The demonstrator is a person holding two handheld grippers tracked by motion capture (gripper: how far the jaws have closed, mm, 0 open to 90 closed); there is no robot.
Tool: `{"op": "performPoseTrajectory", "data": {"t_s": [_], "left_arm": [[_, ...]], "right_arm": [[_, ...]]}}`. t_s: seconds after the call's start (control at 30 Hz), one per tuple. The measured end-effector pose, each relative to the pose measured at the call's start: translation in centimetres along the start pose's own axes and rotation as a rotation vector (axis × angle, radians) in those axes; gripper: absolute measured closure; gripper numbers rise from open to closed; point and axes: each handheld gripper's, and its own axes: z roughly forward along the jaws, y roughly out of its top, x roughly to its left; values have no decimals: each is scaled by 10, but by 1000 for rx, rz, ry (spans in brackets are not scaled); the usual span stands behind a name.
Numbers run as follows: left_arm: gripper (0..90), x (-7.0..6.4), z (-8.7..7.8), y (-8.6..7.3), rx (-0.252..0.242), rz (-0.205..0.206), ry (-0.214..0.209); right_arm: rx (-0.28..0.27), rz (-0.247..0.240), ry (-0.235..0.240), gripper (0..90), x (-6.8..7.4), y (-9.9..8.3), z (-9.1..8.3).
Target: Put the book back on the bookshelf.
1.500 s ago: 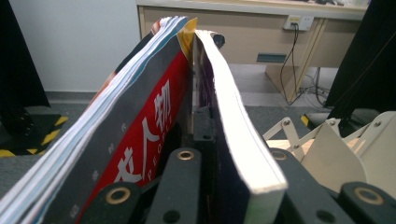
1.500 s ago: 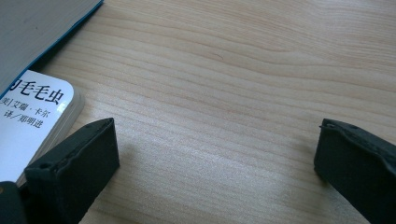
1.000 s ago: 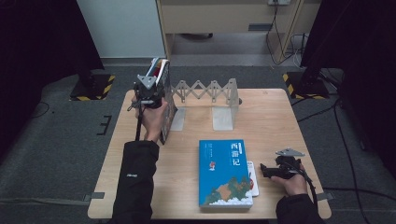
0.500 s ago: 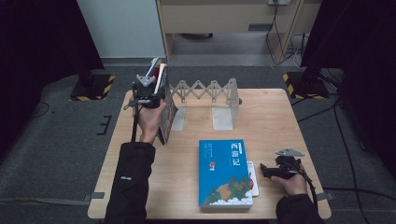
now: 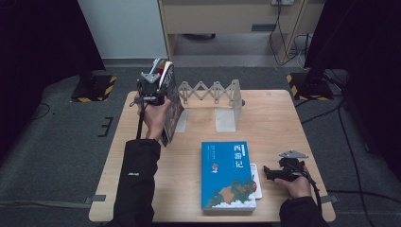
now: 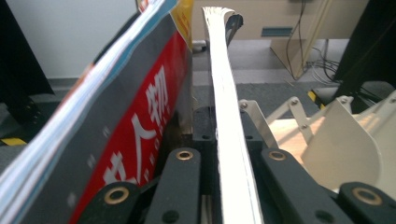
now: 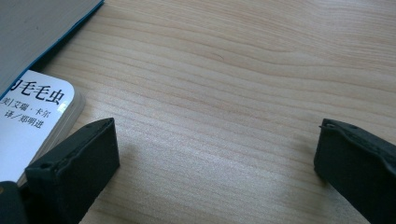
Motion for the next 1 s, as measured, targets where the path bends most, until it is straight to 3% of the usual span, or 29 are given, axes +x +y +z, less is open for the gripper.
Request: {"op": "performPoseTrajectory", "data": {"t_s": [0.07, 0.17, 0.33, 0.5, 0.73, 1.0], "left_arm": [[817, 0, 1, 0, -5, 0, 10], [816, -3, 3, -2, 8, 39, 42], [807, -3, 2, -2, 10, 46, 45], [686, -3, -4, -1, -7, 40, 46], [574, -3, -20, -4, -59, 14, -7], [495, 5, -44, -9, -114, -51, -122]], "right_arm": [[0, 0, 1, 3, 0, 0, 0], [0, -1, 2, 3, 0, 0, 0], [-1, 0, 0, 3, 0, 0, 0], [0, 2, 1, 4, 0, 0, 0], [1, 2, 2, 4, 0, 0, 0], [3, 3, 2, 3, 1, 0, 0]]}}
